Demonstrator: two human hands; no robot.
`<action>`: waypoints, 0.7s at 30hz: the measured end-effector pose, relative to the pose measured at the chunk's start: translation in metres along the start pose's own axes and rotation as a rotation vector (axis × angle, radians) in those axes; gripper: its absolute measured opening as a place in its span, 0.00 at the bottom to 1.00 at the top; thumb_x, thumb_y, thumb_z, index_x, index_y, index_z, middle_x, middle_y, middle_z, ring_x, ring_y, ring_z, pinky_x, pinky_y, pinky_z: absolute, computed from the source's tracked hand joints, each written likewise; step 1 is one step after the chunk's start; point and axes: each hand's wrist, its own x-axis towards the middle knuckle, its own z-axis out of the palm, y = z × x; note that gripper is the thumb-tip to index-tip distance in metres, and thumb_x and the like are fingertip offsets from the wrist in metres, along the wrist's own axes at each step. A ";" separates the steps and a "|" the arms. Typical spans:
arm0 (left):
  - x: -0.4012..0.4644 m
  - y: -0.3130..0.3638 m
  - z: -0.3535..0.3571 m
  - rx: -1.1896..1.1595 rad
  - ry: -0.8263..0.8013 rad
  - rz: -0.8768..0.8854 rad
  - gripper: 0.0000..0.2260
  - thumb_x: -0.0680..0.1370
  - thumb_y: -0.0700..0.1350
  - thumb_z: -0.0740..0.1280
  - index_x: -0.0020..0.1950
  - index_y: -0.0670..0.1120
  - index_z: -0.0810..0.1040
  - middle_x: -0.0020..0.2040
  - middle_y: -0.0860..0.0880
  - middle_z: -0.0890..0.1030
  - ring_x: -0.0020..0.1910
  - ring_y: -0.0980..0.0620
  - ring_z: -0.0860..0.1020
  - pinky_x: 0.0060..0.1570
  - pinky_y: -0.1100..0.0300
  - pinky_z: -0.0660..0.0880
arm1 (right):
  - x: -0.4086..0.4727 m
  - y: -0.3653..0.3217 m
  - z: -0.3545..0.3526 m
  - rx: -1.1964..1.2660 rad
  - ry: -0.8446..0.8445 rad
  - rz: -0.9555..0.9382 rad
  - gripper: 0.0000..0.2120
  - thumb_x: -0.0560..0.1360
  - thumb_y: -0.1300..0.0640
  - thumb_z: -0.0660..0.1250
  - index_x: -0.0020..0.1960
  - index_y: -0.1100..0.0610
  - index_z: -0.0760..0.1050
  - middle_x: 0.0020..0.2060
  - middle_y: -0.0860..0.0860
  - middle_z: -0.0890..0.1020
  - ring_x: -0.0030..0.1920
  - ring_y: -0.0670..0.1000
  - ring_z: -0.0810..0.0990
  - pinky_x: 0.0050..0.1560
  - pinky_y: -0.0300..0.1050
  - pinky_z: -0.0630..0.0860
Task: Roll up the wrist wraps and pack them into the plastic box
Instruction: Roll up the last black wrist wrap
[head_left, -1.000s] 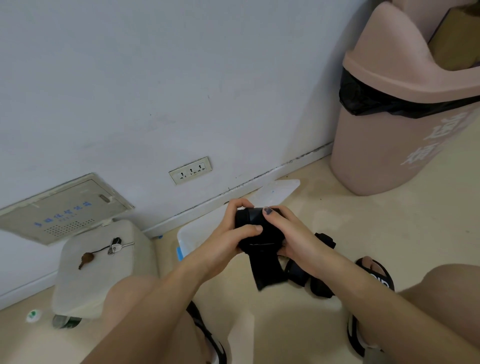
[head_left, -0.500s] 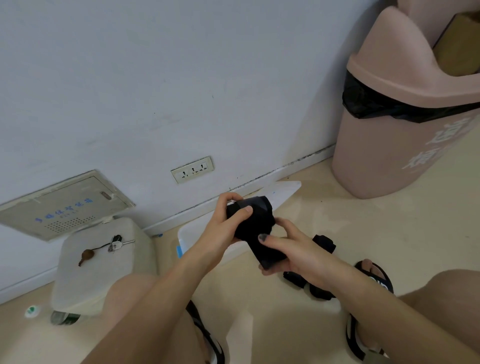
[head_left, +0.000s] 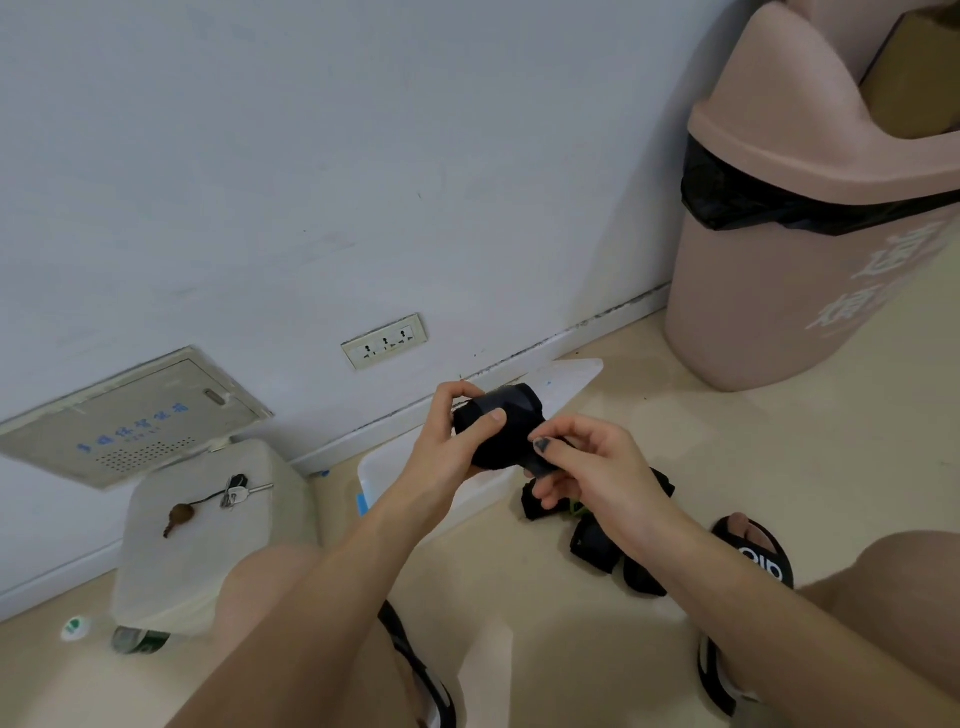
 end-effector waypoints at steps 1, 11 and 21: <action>-0.001 -0.001 0.001 0.008 -0.020 -0.005 0.11 0.81 0.43 0.70 0.61 0.49 0.72 0.53 0.43 0.80 0.47 0.45 0.84 0.50 0.51 0.83 | 0.001 -0.001 -0.002 -0.004 -0.014 0.015 0.05 0.80 0.69 0.66 0.52 0.64 0.81 0.36 0.57 0.85 0.32 0.55 0.84 0.34 0.44 0.80; -0.010 -0.007 -0.001 0.086 -0.136 -0.097 0.09 0.82 0.39 0.67 0.60 0.49 0.72 0.54 0.42 0.79 0.48 0.49 0.82 0.50 0.50 0.83 | 0.005 0.007 -0.013 -0.307 -0.095 -0.126 0.07 0.83 0.62 0.66 0.53 0.56 0.84 0.34 0.55 0.86 0.34 0.52 0.84 0.37 0.45 0.79; -0.017 -0.010 0.001 0.099 -0.198 -0.165 0.07 0.83 0.39 0.62 0.58 0.49 0.74 0.57 0.42 0.79 0.53 0.41 0.85 0.50 0.46 0.82 | 0.002 0.011 -0.010 -0.571 0.076 -0.332 0.06 0.79 0.55 0.72 0.43 0.49 0.83 0.41 0.47 0.72 0.38 0.40 0.72 0.43 0.32 0.68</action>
